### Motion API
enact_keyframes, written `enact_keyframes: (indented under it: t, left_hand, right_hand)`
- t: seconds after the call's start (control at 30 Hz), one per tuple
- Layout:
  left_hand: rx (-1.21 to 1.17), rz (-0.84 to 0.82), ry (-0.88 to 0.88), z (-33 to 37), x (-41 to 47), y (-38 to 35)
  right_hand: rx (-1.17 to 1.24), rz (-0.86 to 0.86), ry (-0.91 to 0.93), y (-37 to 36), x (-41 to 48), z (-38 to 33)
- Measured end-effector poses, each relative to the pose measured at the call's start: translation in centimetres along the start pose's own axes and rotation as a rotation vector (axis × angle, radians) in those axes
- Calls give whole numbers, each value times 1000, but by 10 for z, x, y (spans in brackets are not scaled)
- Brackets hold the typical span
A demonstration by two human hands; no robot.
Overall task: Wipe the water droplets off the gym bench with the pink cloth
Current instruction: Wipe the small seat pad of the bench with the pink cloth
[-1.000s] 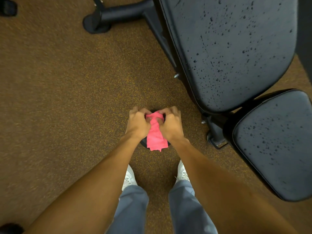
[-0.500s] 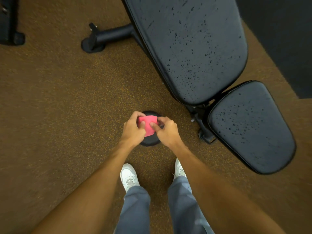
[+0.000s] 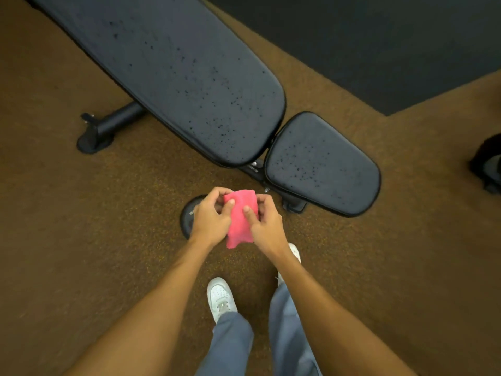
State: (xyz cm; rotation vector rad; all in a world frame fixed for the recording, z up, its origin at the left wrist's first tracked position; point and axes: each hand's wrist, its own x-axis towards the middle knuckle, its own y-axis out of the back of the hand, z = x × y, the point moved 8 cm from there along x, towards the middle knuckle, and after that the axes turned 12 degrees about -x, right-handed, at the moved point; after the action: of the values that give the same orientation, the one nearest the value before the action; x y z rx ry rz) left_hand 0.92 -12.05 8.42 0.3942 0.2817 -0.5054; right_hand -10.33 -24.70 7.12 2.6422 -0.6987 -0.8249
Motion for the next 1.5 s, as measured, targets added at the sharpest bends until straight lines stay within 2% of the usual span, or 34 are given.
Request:
enact_keyframes:
  t: [0.23,0.53,0.67,0.8,1.03,1.13,1.27,1.4,1.5]
  left_hand:
    - [1,-158,-130,57,-11,-94]
    - [-77,-332,-120,81,-5,-227]
    - [-57,-329,-125,88,11,-266]
    - [54,-285,-193,91,37,-278]
    - [580,-69,-470,90,79,-262]
    - [694,-71,-574,84,89,-262]
    - [750,-86,-636,76,92,-262]
    - [808,-51,-600,72,94,-264]
    - [811,-36,-578,73,96,-265]
  right_hand:
    - [27,322,6,100,-39,21]
    - [-122,473,16,220,-23,90]
    - [-179,494,17,257,3,110]
    - [-266,505,33,272,33,120]
    - [-587,590,190,266,49,117]
    - [-744,558,280,253,50,119]
    - [-730,576,356,255,64,120]
    - [-670,603,353,256,88,108]
    - [-645,574,428,247,85,103]
